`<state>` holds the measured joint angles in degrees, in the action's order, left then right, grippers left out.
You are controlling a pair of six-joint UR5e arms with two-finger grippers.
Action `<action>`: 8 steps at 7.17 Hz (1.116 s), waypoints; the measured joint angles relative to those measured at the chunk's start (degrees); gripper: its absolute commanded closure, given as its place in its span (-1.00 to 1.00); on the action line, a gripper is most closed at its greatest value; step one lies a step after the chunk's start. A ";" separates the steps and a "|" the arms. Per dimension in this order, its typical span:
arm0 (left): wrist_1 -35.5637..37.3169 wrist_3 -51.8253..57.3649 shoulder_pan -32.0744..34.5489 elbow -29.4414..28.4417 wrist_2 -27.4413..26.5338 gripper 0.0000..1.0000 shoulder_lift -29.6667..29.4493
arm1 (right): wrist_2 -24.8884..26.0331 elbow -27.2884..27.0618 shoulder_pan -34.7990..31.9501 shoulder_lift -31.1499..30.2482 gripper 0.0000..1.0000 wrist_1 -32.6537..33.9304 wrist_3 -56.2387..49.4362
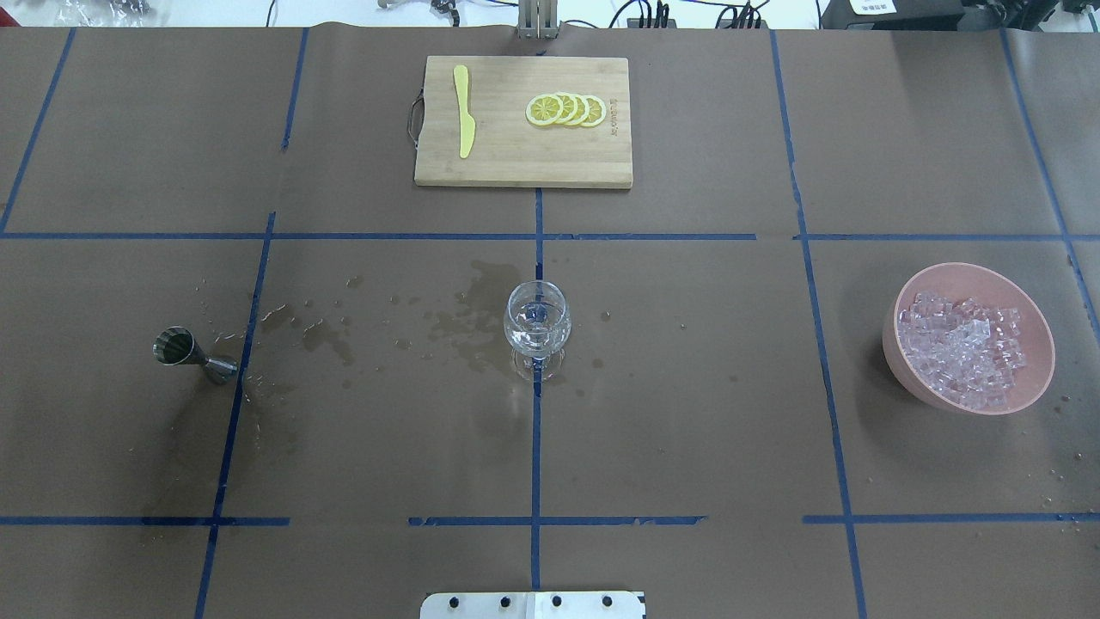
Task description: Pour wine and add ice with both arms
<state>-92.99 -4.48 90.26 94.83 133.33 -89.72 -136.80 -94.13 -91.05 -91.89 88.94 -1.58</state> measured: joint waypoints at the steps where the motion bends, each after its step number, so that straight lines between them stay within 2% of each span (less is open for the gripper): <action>1: 0.00 -0.02 0.00 0.03 0.02 -1.00 -0.01 | -0.03 -0.09 0.00 -0.01 -1.00 0.00 -0.01; 3: 0.04 -0.08 0.00 1.07 0.08 -1.00 -0.07 | -0.04 -0.14 0.00 0.02 -1.00 0.00 -0.02; 6: 0.30 -0.63 -0.83 11.90 -0.18 -1.00 -0.24 | -0.20 -0.16 0.00 0.02 -1.00 0.00 -0.05; 8: 0.25 -5.98 -3.78 19.37 -0.25 -1.00 -0.76 | -0.28 -0.30 0.00 -0.08 -1.00 -0.02 -0.14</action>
<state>-92.74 -10.46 86.48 114.20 133.08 -90.49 -137.08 -94.43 -91.05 -91.97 88.93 -1.72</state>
